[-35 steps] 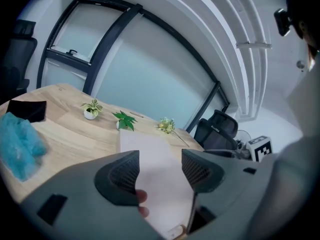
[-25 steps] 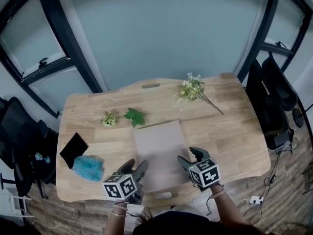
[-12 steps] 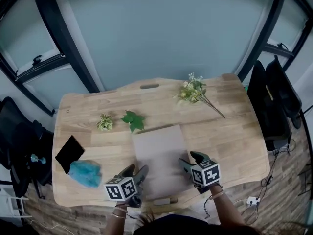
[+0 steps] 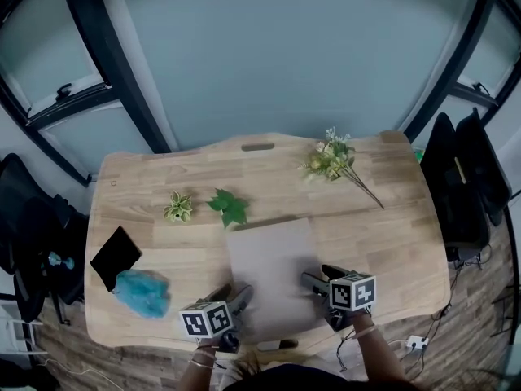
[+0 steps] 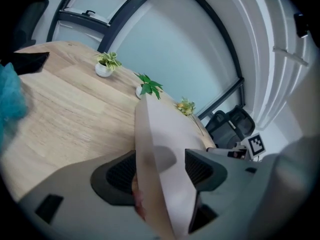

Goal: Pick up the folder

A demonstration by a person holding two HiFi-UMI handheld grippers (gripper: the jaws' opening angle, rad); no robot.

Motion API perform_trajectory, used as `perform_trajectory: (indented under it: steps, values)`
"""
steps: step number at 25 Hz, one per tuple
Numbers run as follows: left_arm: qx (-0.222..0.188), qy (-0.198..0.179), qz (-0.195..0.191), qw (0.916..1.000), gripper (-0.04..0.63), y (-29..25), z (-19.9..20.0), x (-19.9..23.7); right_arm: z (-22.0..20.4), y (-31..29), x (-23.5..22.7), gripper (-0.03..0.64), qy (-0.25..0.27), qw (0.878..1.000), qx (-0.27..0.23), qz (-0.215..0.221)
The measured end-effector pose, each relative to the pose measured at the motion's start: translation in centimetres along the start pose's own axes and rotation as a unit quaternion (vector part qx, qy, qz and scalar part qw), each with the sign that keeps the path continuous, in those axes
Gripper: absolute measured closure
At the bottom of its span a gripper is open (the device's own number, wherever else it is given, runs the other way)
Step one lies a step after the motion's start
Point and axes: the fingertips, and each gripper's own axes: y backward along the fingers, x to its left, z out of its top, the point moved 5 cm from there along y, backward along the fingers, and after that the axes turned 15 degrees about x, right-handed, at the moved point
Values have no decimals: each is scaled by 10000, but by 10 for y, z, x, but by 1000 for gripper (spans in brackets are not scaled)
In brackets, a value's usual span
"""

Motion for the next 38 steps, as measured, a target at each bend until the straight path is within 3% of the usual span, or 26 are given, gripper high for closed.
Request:
perform_trajectory:
  steps: [11,13,22,26,30,38]
  values:
    - [317,263,-307,9987,290,-18,-8,4,-3,-15,-5,322,-498,9955,302,748]
    - [407,338,-447,9976,285,-23,-10,4,-4,-19,-4,282,-482,9950,384,788]
    - [603,395,-585,9957,261,-30,-9,8,-6,-28,-8,262,-672,9917,537,953]
    - [620,329,-395,9967,261,-27,-5,13,-4,-30,-9,262,-635,9918,573,946]
    - [664,571,-665,9939,264,-33,-10,7,-7,-29,-8,262,-617,9936,399,858]
    - [722,543,-502,9946,264,-30,-7,4,-7,-26,-4,264,-510,9966,207,609]
